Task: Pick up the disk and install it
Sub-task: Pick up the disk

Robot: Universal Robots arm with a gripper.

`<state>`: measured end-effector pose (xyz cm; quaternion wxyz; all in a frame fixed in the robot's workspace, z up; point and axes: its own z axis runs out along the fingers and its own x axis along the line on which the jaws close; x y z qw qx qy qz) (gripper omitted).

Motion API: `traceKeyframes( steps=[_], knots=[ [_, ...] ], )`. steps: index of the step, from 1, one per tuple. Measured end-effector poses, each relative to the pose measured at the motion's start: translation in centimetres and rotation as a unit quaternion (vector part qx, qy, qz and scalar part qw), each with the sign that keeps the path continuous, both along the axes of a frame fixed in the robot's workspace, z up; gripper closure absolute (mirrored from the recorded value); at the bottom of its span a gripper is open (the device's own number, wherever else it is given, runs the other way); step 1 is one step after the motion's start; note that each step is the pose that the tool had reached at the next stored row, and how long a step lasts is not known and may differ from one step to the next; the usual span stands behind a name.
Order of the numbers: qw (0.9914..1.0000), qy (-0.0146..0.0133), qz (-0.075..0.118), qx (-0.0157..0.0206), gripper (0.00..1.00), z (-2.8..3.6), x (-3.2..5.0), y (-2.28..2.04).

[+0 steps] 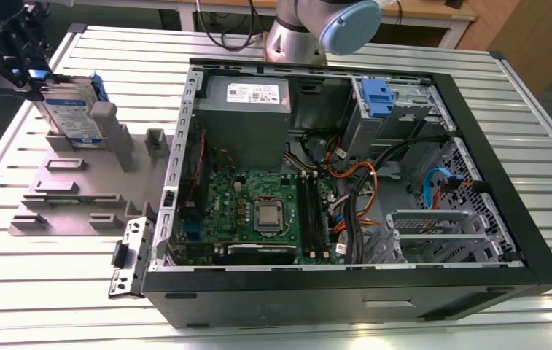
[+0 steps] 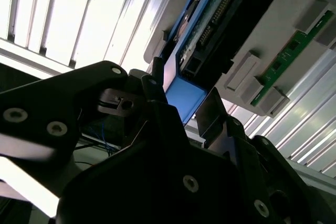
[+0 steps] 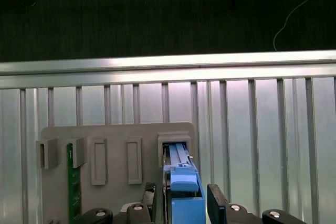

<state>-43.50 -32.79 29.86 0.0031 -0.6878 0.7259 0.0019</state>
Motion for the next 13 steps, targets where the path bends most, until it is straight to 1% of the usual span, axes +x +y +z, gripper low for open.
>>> traceKeyframes(
  steps=[3, 6, 8, 13],
  knots=[
    [1.0, 0.0, 0.002, 0.0002, 0.49, -0.13, -0.06, 0.0],
    [0.9999, -0.0001, 0.014, 0.0003, 0.49, -0.3, -0.2, -0.02],
    [0.9999, 0.0, 0.014, 0.0003, 0.49, -0.35, -0.21, -0.02],
    [0.99989, 0.0, 0.015, 0.0003, 0.49, -0.77, -0.21, -0.02]
  ],
)
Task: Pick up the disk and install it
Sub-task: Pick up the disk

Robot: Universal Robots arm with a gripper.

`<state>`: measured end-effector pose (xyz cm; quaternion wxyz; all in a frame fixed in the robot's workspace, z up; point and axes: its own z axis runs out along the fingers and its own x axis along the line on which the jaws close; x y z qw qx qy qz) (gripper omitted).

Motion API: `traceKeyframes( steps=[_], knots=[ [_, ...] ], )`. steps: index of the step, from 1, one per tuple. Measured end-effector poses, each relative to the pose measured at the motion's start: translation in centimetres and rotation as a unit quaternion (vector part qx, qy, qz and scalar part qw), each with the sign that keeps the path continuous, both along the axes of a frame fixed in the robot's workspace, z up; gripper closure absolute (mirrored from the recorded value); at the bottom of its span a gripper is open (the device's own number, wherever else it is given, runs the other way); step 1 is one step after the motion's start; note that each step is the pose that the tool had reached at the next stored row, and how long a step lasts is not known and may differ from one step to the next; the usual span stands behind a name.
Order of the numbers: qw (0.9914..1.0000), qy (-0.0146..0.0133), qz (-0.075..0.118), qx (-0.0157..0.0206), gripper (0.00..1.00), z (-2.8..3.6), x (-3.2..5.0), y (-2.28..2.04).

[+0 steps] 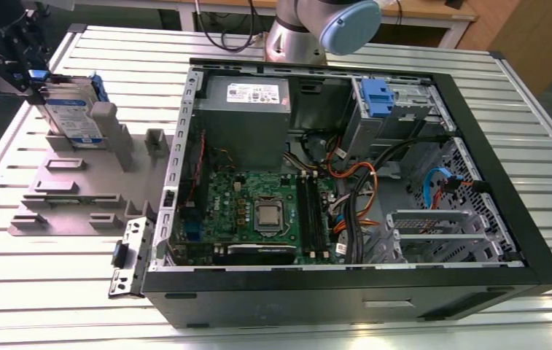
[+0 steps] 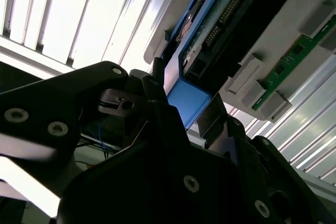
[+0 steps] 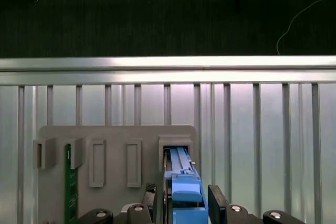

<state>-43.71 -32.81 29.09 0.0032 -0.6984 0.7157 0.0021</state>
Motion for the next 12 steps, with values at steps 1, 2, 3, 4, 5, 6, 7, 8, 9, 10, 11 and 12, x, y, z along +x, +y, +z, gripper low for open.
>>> traceKeyframes(
  steps=[1, 2, 3, 4, 5, 6, 7, 8, 9, 10, 11, 12],
  knots=[
    [1.0, 0.0001, 0.0, 0.0, 0.49, -0.03, 0.0, 0.0],
    [1.0, 0.0, 0.0, 0.0, 0.49, -0.07, 0.0, 0.0],
    [1.0, 0.0, 0.0, 0.0, 0.49, -0.12, 0.0, 0.0],
    [1.0, -0.0001, 0.0, 0.0, 0.49, -0.16, 0.0, 0.0],
    [1.0, 0.0, 0.0, 0.0, 0.49, -0.19, 0.0, 0.0],
    [1.0, 0.0, 0.0, 0.0, 0.51, -0.21, 0.0, 0.0],
    [1.0, 0.0001, 0.0, 0.0, 0.51, -0.23, 0.0, 0.0],
    [1.0, 0.0, 0.0, 0.0, 0.58, -0.26, 0.0, 0.0],
    [1.0, 0.0, 0.0, 0.0, 0.58, -0.27, 0.0, 0.0],
    [1.0, 0.0001, 0.0, 0.0, 0.58, -0.27, 0.0, 0.0],
    [1.0, 0.0001, 0.0, 0.0, 0.58, -0.28, 0.0, 0.0],
    [1.0, 0.0, 0.0, -0.0001, 0.58, -0.28, 0.0, 0.0]
  ],
)
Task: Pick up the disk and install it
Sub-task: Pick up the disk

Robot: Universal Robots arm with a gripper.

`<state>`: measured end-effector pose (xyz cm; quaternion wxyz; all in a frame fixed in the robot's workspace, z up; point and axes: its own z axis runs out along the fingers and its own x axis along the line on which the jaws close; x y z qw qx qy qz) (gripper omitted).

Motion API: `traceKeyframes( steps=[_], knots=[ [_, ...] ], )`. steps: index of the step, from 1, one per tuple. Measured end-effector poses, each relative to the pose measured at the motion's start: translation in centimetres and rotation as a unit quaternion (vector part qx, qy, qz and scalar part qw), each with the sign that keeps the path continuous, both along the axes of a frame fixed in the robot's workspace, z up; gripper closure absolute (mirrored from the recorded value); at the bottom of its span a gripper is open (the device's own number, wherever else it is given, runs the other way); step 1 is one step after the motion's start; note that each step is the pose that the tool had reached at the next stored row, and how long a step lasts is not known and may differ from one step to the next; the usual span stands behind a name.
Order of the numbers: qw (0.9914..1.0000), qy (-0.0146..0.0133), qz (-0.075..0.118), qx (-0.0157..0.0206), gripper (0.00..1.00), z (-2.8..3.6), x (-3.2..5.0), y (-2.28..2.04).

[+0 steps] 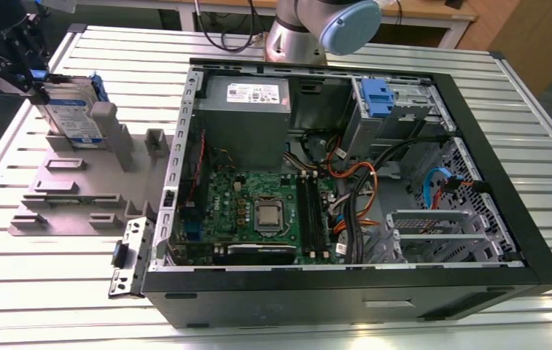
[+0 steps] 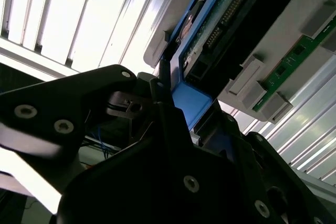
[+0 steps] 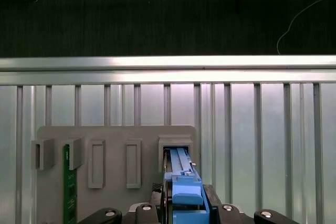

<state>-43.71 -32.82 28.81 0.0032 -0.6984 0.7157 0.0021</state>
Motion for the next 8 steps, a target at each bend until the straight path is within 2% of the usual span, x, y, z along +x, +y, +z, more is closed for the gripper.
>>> traceKeyframes(
  steps=[8],
  knots=[
    [1.0, 0.0, 0.0, 0.0, 0.58, 0.0, 0.0, 0.0]
  ],
)
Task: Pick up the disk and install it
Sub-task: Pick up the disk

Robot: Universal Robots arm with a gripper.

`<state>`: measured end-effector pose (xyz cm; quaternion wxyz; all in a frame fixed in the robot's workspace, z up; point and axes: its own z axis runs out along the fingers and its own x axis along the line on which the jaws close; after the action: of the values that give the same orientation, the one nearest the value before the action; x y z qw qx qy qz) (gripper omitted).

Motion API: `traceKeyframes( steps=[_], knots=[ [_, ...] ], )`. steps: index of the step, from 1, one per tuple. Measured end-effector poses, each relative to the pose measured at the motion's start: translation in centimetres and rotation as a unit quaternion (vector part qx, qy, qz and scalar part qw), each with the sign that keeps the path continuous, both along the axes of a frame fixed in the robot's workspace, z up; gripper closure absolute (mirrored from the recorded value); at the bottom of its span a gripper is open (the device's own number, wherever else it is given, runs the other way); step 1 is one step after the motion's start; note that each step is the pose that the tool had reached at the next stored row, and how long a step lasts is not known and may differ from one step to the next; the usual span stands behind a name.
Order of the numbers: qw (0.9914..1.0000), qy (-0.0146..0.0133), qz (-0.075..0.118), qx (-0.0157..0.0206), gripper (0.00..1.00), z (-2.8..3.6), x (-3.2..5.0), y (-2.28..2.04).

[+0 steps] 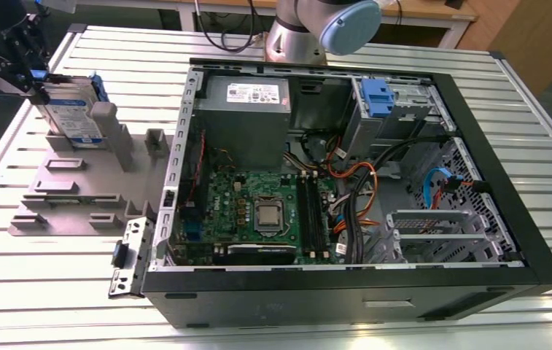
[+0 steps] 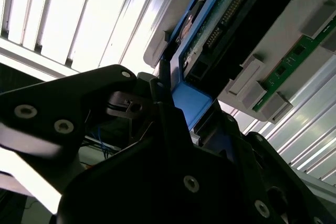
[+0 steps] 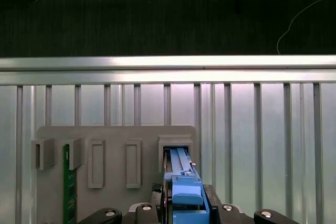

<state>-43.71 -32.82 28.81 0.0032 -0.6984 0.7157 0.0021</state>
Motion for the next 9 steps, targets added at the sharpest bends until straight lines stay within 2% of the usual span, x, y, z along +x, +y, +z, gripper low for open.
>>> traceKeyframes(
  steps=[4, 6, 7, 9],
  knots=[
    [1.0, 0.0, 0.0, 0.0, 0.58, 0.0, 0.0, 0.0],
    [1.0, 0.0, 0.0, -0.0001, 0.59, 0.0, 0.0, 0.0],
    [1.0, 0.0, 0.0, -0.0001, 0.64, 0.0, 0.0, 0.0],
    [1.0, 0.0, 0.0, -0.0001, 0.64, 0.0, 0.0, 0.0]
  ],
)
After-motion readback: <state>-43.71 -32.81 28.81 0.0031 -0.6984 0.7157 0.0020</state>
